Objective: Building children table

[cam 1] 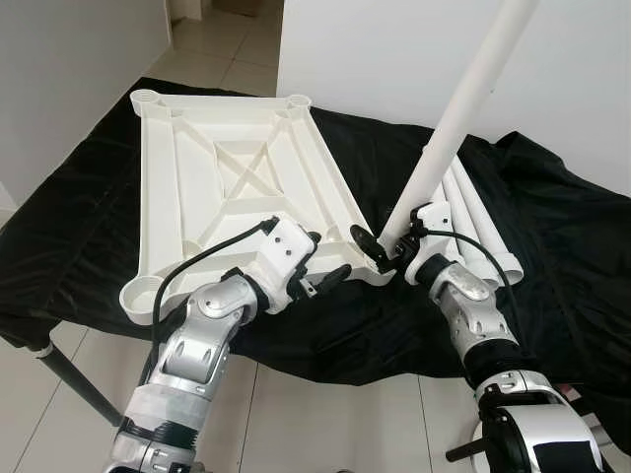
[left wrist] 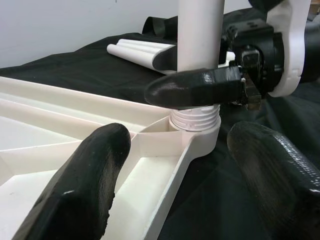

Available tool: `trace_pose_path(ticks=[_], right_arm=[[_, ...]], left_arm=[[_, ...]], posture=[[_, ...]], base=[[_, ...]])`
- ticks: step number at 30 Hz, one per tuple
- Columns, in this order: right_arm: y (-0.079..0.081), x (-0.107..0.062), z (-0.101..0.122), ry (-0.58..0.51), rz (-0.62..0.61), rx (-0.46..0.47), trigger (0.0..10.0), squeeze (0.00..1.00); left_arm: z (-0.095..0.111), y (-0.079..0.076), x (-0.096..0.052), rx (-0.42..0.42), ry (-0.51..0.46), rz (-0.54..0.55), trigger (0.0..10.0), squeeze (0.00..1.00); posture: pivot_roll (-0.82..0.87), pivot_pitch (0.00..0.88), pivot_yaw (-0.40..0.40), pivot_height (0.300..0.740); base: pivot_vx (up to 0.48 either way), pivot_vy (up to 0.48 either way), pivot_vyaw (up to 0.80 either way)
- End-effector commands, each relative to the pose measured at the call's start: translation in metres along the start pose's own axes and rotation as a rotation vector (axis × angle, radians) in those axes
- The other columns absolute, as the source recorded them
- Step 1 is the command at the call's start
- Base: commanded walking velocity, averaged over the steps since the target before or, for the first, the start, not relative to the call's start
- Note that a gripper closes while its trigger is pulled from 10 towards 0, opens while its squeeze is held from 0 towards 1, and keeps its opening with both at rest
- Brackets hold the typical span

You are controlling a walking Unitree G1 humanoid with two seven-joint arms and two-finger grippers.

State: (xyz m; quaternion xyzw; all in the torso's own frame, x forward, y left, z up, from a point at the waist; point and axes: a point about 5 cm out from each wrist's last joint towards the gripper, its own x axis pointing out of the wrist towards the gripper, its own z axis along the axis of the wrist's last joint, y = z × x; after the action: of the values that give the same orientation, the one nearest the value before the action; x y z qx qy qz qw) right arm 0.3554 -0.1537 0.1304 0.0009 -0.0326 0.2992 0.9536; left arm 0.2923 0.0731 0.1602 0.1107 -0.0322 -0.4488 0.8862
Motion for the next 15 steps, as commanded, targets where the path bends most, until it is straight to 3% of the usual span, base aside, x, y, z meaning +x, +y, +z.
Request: trace_pose_path(ticks=[1, 14, 15], right_arm=[[-0.003, -0.002, -0.002, 0.021, 0.014, -0.013, 0.0, 0.0], [-0.015, -0.008, -0.008, 0.082, -0.021, -0.01, 0.0, 0.0], [-0.016, -0.007, -0.008, 0.079, -0.044, 0.005, 10.0, 0.0]], left_arm=[[0.0, 0.003, 0.002, -0.003, 0.002, 0.099, 10.0, 0.0], [-0.003, 0.003, 0.0, 0.003, 0.017, 0.088, 10.0, 0.0], [-0.004, 0.004, 0.0, 0.003, 0.019, 0.089, 10.0, 0.0]], posture=[[0.11, 0.0, -0.143, 0.74], [0.12, 0.0, -0.142, 0.74], [0.11, 0.0, -0.14, 0.74]], base=[[0.0, 0.0, 0.0], [0.0, 0.0, 0.0], [0.0, 0.0, 0.0]])
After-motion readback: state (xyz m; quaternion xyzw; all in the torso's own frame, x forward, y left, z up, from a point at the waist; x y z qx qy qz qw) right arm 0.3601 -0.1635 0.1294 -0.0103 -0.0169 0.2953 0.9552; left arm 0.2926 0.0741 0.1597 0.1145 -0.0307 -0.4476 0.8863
